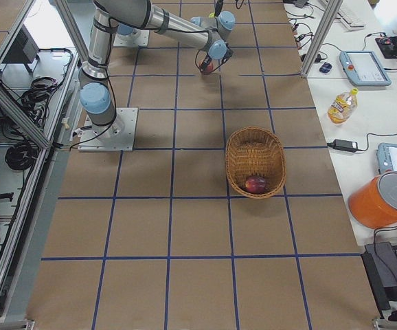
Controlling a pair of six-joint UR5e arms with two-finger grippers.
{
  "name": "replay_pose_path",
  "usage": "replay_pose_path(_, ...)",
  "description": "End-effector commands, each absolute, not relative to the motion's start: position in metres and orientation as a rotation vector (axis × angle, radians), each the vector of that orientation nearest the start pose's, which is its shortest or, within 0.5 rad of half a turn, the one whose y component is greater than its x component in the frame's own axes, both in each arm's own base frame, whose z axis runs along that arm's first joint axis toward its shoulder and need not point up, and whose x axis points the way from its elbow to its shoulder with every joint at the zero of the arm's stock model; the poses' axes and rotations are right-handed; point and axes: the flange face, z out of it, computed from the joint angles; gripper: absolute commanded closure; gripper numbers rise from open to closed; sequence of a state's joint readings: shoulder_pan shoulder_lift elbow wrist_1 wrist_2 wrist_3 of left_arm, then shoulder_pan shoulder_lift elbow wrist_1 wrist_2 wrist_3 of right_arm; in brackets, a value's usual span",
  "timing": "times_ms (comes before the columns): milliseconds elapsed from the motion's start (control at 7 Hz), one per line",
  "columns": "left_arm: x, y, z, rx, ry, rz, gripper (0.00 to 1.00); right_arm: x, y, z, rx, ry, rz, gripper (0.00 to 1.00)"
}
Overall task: Put all apples into basket
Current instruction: 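Drop the red apple into the basket while the left sets the green apple mid-table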
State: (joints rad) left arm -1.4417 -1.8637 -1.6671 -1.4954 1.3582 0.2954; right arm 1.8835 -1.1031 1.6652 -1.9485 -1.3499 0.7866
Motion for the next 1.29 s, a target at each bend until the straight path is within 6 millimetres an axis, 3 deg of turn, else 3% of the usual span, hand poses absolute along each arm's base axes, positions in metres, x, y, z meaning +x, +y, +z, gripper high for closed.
replay_pose_path(0,-0.121,-0.545,0.286,0.116,3.359,0.388,0.62,0.232,-0.578,0.273,0.778,2.944,0.267,1.00)
replay_pose_path(143,-0.151,-0.527,0.277,0.057,3.339,0.373,0.62,0.177,-0.598,0.314,0.795,2.940,0.183,1.00)
replay_pose_path(286,-0.189,-0.516,0.273,0.026,3.335,0.283,0.62,0.108,-0.618,0.340,0.641,3.105,0.072,1.00)
replay_pose_path(429,-0.223,-0.506,0.262,-0.088,3.321,0.284,0.62,0.051,-0.635,0.353,0.643,3.099,0.037,1.00)
replay_pose_path(571,-0.257,-0.496,0.256,-0.173,3.306,0.259,0.62,0.000,-0.648,0.360,0.568,3.112,0.011,1.00)
replay_pose_path(714,-0.286,-0.487,0.257,-0.147,3.314,0.207,0.62,-0.047,-0.660,0.364,0.463,3.143,-0.012,1.00)
replay_pose_path(857,-0.304,-0.479,0.255,-0.232,3.308,0.202,0.62,-0.091,-0.670,0.358,0.414,3.154,-0.012,1.00)
replay_pose_path(1143,-0.329,-0.480,0.237,-0.207,3.341,0.135,0.62,-0.149,-0.685,0.342,0.352,3.170,0.002,1.00)
